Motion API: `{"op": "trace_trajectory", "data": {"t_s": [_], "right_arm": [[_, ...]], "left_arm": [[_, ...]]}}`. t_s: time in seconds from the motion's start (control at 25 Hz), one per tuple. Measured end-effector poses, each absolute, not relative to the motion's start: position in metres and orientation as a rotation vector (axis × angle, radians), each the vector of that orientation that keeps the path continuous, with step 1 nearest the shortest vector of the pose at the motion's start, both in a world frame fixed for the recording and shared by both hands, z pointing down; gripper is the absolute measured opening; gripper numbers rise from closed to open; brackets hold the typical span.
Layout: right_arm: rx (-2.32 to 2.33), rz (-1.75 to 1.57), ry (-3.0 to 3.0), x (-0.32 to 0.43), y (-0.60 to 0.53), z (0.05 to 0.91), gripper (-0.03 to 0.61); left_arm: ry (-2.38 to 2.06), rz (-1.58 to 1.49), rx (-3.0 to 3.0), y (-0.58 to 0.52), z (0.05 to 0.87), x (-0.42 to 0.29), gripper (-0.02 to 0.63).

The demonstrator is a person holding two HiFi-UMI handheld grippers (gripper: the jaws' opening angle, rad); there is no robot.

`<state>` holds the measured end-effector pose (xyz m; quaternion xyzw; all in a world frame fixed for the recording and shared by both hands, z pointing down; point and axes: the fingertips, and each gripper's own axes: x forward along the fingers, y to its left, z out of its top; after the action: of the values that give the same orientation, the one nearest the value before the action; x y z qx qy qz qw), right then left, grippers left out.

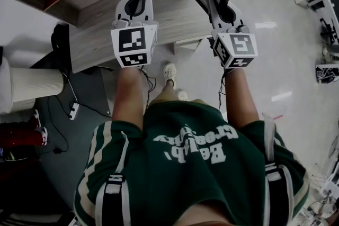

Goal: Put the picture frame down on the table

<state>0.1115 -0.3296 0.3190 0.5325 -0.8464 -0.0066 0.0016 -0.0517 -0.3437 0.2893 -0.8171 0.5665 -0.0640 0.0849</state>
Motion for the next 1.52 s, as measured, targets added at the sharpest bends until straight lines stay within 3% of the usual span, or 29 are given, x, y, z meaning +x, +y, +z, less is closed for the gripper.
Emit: {"op": "trace_trajectory", "data": {"t_s": [0.6,1.52], "right_arm": [[1.784,-0.052,-2.563,0.071,-0.520,0.321,0.038],[1.661,0.017,-2.619,0.069,-0.665,0.355,0.038]], "left_arm": [[1.513,-0.173,-2.537,-0.540,0.303,-0.075,0.020],[1.585,-0.227,-2.527,-0.654,0.328,-0.064,0.020]]}}
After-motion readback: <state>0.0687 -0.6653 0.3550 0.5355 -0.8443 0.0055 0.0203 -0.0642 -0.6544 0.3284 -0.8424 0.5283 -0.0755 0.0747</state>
